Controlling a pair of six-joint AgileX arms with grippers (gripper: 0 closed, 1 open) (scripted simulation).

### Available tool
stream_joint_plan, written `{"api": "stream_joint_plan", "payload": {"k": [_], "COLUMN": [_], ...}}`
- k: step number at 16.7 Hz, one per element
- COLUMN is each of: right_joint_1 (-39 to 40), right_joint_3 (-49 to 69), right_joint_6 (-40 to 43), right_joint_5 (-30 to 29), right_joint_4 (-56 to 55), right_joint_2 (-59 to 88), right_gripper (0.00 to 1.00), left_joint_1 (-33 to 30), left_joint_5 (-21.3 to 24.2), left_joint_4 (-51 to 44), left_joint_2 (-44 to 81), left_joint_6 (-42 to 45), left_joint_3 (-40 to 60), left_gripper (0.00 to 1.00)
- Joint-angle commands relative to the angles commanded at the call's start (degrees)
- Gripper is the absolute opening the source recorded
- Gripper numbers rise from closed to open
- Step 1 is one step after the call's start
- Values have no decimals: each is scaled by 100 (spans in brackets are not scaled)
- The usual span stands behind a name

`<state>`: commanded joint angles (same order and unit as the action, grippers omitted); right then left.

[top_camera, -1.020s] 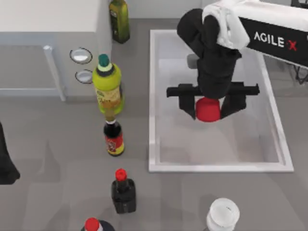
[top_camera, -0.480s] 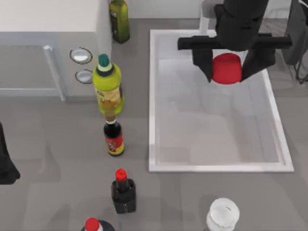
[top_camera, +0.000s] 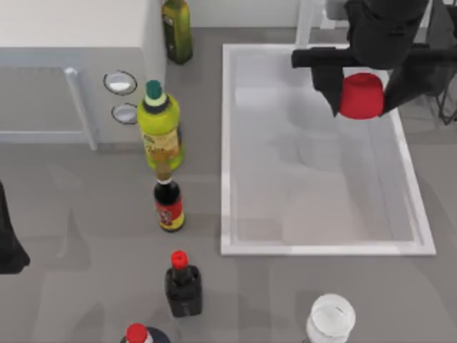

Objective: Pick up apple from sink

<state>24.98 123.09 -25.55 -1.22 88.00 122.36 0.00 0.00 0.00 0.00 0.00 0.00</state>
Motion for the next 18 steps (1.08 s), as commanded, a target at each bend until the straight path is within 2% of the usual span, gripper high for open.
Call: {"api": "stream_joint_plan", "payload": {"k": [9, 12, 18], "right_joint_1": [-2502, -2767, -2744], "right_joint_3": [-2884, -3150, -3355], "right_joint_6": [2482, 2747, 2730], "right_joint_5": [106, 120, 113], "right_joint_4": [-818, -917, -1123], "right_joint_2": [-1744, -1961, -1905], "right_gripper": [0, 0, 0], "left_joint_1": [0, 0, 0], "left_joint_5": [0, 0, 0], "left_joint_4": [0, 0, 0], "left_joint_2": [0, 0, 0], "left_joint_6": [0, 0, 0], "left_joint_3": [0, 0, 0], "left_gripper": [100, 100, 100]}}
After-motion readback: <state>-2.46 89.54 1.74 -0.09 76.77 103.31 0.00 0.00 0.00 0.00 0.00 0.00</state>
